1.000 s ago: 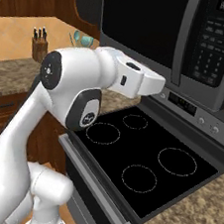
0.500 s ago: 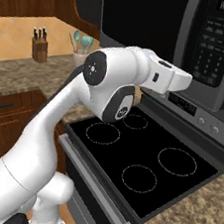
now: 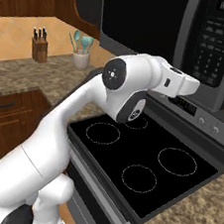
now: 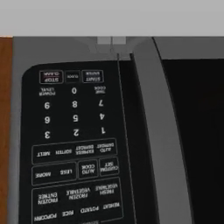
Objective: Pick the tomato from the sink and place it in the bowl. Then pick the bowl and place it in the microwave. Then close the microwave door and press the start button.
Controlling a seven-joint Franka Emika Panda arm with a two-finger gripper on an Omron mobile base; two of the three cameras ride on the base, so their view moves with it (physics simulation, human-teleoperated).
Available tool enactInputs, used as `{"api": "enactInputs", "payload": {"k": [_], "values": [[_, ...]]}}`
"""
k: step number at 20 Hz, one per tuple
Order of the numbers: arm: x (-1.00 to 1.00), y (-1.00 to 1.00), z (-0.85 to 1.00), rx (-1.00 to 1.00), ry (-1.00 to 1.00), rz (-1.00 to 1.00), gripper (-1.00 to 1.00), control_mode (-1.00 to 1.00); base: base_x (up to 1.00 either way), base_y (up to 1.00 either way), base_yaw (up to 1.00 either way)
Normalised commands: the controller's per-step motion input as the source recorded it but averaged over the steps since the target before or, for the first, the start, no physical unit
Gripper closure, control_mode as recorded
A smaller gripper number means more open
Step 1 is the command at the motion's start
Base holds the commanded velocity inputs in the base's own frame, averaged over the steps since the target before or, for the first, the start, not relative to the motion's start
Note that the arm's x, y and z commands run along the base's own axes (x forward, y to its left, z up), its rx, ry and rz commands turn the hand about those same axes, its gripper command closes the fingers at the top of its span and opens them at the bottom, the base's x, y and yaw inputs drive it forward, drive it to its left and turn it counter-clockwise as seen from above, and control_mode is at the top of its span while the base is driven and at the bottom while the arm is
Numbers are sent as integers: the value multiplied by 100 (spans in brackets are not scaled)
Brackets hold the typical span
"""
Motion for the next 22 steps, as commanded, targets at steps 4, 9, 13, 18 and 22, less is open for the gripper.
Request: {"api": "enactInputs", "payload": {"k": [4,9,13,18,22], "values": [[33,-28,0,0,0,4,100,-100,0,0,0],[21,-27,0,0,0,4,100,-100,0,0,0],[18,-31,-1,0,0,3,100,-100,0,0,0],[29,-29,-5,0,0,4,100,-100,0,0,0],[41,-49,-22,3,0,10,100,-100,0,0,0]]}}
